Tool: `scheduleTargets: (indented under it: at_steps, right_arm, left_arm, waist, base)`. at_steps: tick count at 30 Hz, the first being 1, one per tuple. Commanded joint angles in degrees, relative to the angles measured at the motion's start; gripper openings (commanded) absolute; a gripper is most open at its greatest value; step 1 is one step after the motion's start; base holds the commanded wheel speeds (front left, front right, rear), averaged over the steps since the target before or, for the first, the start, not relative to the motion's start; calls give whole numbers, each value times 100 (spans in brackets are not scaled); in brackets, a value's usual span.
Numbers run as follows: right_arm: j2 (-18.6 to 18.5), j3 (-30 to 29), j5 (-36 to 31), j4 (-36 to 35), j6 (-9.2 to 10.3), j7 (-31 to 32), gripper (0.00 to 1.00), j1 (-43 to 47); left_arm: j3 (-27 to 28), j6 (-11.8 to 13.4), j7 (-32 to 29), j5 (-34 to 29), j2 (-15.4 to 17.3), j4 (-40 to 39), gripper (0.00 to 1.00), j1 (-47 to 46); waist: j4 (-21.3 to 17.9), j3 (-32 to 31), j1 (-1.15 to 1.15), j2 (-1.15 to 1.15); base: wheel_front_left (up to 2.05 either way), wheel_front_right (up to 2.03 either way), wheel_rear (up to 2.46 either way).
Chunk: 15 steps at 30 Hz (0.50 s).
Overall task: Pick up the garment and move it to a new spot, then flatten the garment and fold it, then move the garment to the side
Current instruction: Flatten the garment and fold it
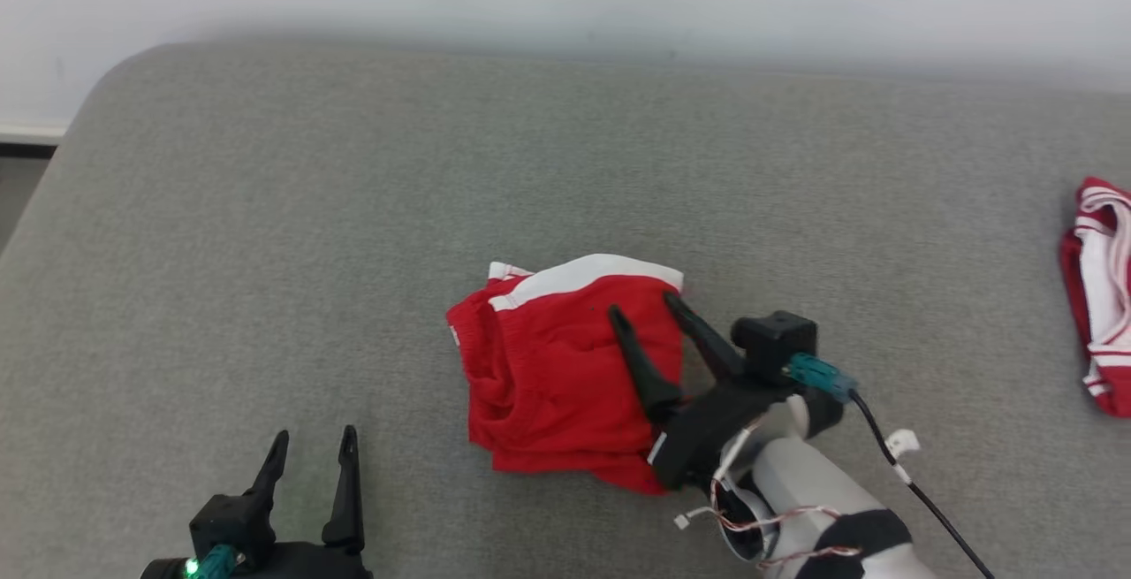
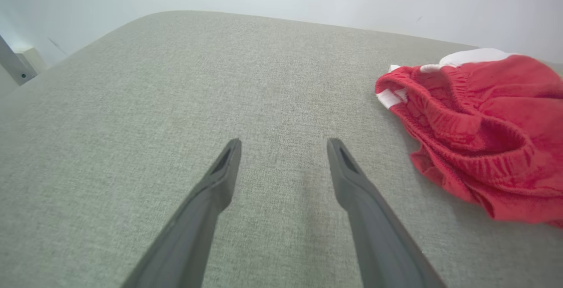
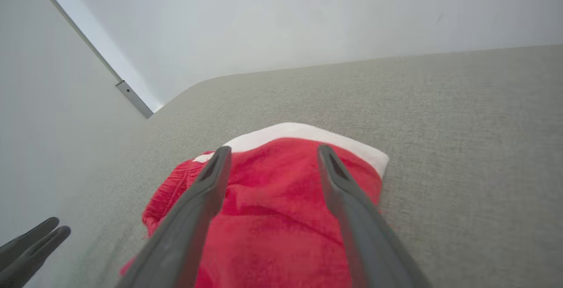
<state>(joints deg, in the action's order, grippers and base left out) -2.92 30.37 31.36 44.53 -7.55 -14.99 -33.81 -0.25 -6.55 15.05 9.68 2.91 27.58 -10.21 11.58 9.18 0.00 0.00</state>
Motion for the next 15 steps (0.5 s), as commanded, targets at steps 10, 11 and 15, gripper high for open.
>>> scheduleTargets:
  at_steps: [10, 11, 15]
  right_arm:
    - [3, -1544, -944, -603, 14, -18, 100, 1221]
    - [4, -1682, -1003, -659, 14, -19, 100, 1321]
    - [7, -2131, -1310, -870, 14, -18, 100, 1687]
  left_arm:
    - [430, 17, 15, -240, 1, -177, 100, 304]
    - [458, 12, 15, -242, -2, -187, 100, 331]
    - [605, 1, 15, -305, -1, -206, 100, 416]
  waist:
    - [-795, -333, 0, 0]
    - [-840, -352, 0, 0]
    - [-1035, -456, 0, 0]
  base:
    - [0, 0, 0]
    - [0, 0, 0]
    - [0, 0, 0]
